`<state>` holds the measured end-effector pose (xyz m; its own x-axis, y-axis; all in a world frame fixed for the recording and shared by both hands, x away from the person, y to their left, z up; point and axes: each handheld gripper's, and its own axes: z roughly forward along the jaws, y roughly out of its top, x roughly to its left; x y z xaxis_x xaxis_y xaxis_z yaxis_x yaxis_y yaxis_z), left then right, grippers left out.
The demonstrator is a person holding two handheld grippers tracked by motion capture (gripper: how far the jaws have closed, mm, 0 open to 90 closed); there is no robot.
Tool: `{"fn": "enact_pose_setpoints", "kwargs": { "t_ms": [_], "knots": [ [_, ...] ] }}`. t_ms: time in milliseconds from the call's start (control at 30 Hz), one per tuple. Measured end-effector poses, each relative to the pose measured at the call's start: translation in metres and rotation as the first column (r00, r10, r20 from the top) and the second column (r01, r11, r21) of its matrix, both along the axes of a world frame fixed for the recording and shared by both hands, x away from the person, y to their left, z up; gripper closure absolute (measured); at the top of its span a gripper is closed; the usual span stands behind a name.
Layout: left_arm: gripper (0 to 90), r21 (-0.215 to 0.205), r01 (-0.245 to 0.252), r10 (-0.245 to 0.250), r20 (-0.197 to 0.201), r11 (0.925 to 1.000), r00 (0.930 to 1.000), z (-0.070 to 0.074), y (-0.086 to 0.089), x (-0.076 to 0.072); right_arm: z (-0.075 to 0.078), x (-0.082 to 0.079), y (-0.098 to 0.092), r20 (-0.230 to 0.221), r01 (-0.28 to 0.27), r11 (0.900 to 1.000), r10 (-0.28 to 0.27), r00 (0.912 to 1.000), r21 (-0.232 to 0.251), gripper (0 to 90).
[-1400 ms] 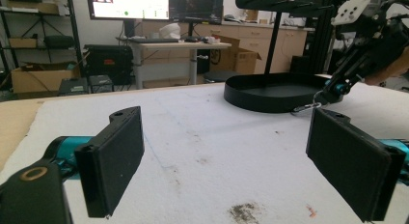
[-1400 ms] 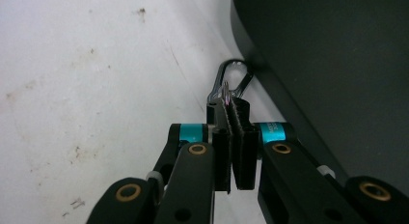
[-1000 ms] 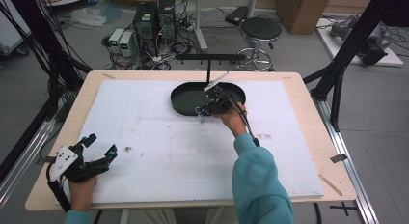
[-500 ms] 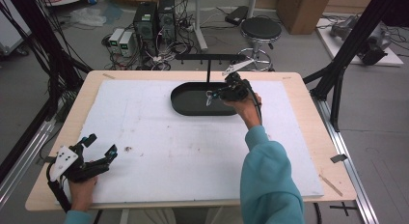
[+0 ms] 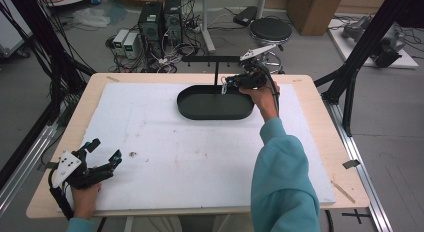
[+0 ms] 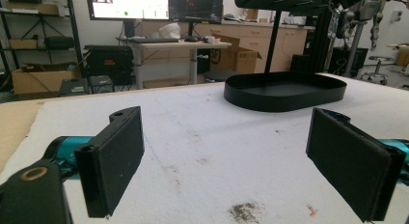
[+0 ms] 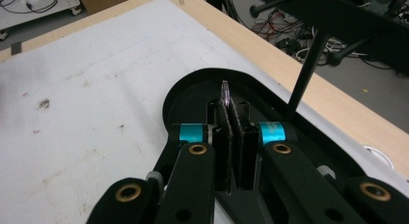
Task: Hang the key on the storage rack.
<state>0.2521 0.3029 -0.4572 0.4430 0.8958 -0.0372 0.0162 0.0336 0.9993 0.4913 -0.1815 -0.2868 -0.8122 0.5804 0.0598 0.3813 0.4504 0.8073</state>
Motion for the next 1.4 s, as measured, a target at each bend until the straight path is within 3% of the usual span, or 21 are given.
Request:
{"fn": "enact_pose_setpoints", "kwargs": {
  "t_ms": [67,600,1033,1400],
  "knots": [
    [13.7,-0.001,-0.001,0.001,0.001,1.0000,1.0000,0.000,-0.001,0.000,0.004,0.003,0.000,0.008,0.002,1.000,-0.002,1.0000,0.019,89.2],
    [13.7,0.001,-0.001,0.001,-0.002,1.0000,1.0000,0.000,0.000,0.000,0.030,0.019,0.007,0.022,0.042,0.999,-0.042,0.9989,-0.015,89.2],
    [13.6,-0.001,-0.003,0.003,-0.007,1.0000,1.0000,0.000,0.000,0.000,0.025,0.030,0.010,0.011,0.085,0.994,-0.085,0.9963,-0.071,89.1],
    [13.7,0.001,-0.001,0.001,-0.004,1.0000,1.0000,0.000,0.000,0.000,0.021,0.034,0.010,0.014,0.105,0.990,-0.104,0.9945,-0.089,89.2]
  ]
}}
